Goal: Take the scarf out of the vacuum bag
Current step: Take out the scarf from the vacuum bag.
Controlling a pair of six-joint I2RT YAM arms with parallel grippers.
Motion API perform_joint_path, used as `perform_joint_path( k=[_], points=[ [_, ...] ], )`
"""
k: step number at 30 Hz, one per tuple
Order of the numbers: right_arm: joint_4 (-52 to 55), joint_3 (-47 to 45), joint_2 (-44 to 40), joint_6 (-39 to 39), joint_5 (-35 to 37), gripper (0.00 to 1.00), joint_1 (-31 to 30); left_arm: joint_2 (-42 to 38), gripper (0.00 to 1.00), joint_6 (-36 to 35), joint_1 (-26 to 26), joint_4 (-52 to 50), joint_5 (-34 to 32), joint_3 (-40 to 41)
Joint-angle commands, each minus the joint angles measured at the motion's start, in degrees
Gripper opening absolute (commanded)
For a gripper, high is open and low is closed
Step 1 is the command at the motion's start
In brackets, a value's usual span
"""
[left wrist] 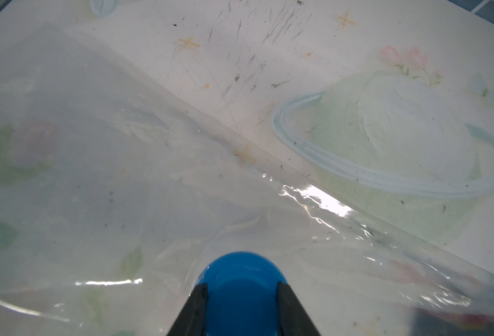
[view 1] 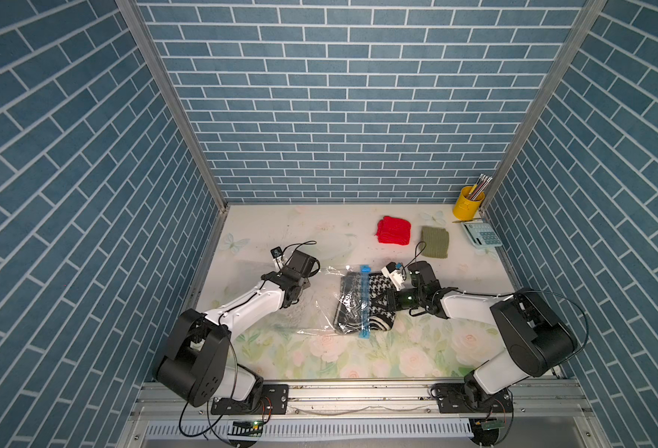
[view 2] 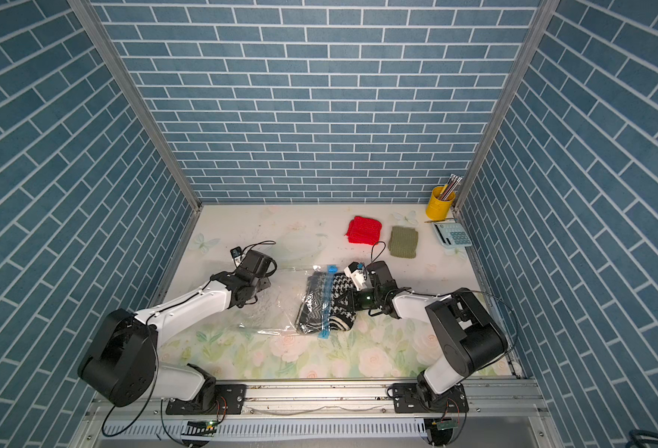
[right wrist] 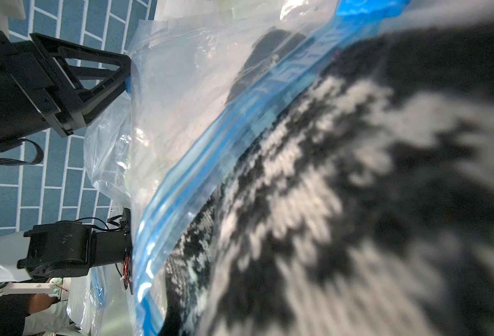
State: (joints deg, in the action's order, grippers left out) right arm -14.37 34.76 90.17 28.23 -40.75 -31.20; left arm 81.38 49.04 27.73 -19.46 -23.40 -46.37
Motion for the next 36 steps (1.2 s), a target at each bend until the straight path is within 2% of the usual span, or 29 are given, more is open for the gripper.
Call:
perform_joint_path(
  k=[1,17,36],
  points=[
    [-1.0,-0.5,0.4,-1.1,-1.0,0.00,-0.3,-0.3,0.26,-0.4,-0.3,-0.1,-1.6,0.0],
    [0.7,-2.4,-4.8,-0.3,2.8,0.00,3.0,-0.3,0.26,-0.3,-0.4,-0.4,-1.4,-0.8],
    [-0.1,-1.9,-3.3,-1.7,-0.6,0.00,-0.4,0.3,0.26,-0.5,-0.4,-0.9,-1.9,-2.5]
  ],
)
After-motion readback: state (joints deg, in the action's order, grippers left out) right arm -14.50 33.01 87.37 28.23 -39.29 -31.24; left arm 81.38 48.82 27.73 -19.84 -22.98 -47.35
